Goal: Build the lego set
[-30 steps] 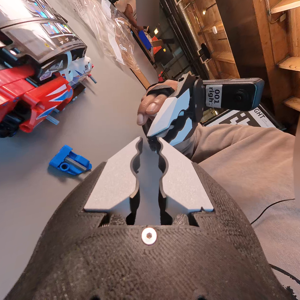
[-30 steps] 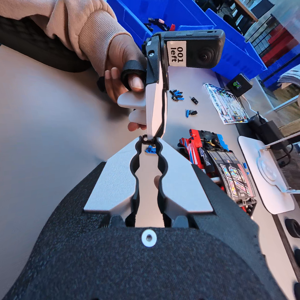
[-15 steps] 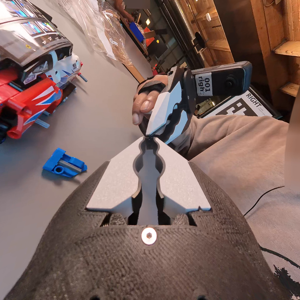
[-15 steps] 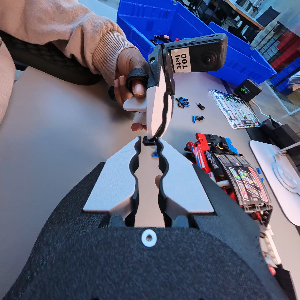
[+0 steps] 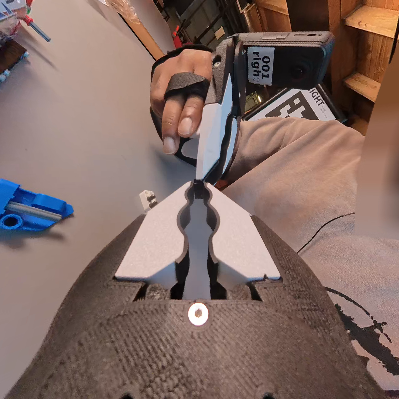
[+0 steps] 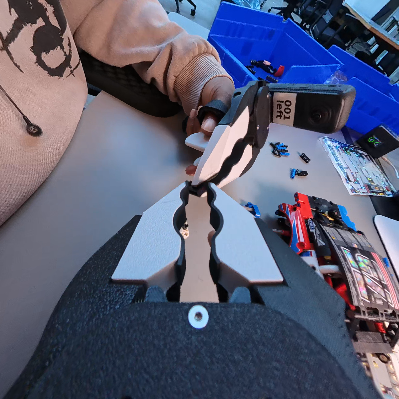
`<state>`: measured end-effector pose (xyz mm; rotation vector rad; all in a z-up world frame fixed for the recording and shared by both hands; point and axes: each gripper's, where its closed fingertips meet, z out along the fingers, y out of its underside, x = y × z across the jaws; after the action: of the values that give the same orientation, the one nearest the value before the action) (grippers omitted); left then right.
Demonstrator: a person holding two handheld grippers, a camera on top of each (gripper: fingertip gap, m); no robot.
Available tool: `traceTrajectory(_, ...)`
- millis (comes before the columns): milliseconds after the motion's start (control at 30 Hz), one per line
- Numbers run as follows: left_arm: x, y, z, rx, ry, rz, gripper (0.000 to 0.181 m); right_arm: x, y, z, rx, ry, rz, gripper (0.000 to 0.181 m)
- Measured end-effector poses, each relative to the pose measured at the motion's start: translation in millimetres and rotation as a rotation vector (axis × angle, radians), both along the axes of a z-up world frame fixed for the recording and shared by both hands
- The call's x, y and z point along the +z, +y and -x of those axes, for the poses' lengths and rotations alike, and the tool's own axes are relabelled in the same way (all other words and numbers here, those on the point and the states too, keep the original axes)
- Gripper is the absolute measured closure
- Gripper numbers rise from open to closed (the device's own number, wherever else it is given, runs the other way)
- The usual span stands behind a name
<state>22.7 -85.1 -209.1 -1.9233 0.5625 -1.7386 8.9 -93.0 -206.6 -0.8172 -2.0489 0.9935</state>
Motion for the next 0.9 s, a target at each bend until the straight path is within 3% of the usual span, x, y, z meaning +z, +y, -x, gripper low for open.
traceTrajectory(233,5.0,-0.5,-1.6,-0.010,-0.073,0.055,0.176,4.6,-0.6,1.2,-0.015,0.049,-0.073,0.170)
traceTrajectory(500,26.6,31.6,18.1,0.179,-0.238,0.087,0.177,27.4,30.9,16.1,-0.201,0.185,0.026,0.178)
traceTrajectory(800,19.9,28.2,16.3,0.167,-0.199,0.097,0.177,20.1,27.3,13.9,-0.165,0.152,0.063,0.177)
traceTrajectory(900,21.6,24.7,14.8,0.147,-0.199,0.093,0.177,18.7,20.0,8.3,-0.108,0.132,0.054,0.164)
